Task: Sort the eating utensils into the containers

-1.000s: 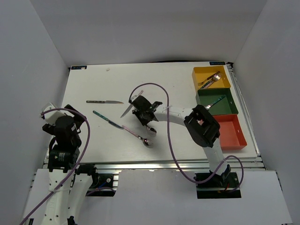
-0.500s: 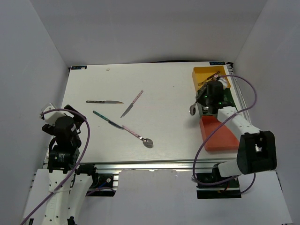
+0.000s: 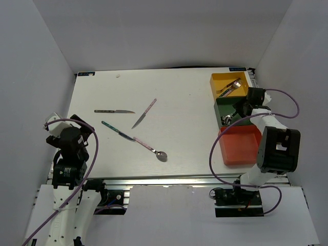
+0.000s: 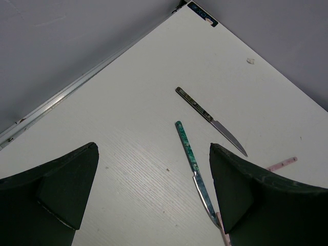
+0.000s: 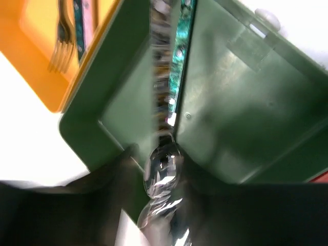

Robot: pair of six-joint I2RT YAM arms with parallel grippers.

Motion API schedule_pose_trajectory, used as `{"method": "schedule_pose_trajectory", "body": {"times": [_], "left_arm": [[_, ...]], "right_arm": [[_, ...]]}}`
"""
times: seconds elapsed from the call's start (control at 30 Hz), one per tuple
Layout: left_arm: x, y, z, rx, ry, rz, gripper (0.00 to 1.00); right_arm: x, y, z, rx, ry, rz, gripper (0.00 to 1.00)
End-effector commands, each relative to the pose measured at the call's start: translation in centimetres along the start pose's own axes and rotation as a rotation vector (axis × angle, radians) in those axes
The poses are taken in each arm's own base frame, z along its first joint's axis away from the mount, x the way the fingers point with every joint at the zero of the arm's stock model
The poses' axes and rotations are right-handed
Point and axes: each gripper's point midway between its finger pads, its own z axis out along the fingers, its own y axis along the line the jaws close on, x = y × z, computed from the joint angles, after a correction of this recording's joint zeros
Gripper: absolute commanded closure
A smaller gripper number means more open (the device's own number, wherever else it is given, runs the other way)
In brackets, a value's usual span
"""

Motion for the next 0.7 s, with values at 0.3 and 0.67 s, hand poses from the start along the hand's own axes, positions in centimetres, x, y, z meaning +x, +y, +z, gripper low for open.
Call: {"method": "schedule_pose_trajectory", "body": {"times": [0.3,0.67], "left_arm": [[0.4,0.0,0.2,-0.004,0.009,0.008,0.02],[0.4,0.2,0.3,-0.022,0.011,0.007,0.02]], "right_arm": [[8.9,13.8,-10.2,-0.575,0.077,-0.589,0.11],[35.5,15.4,-16.2,-0.753,0.356,-1.443,0.31]]}}
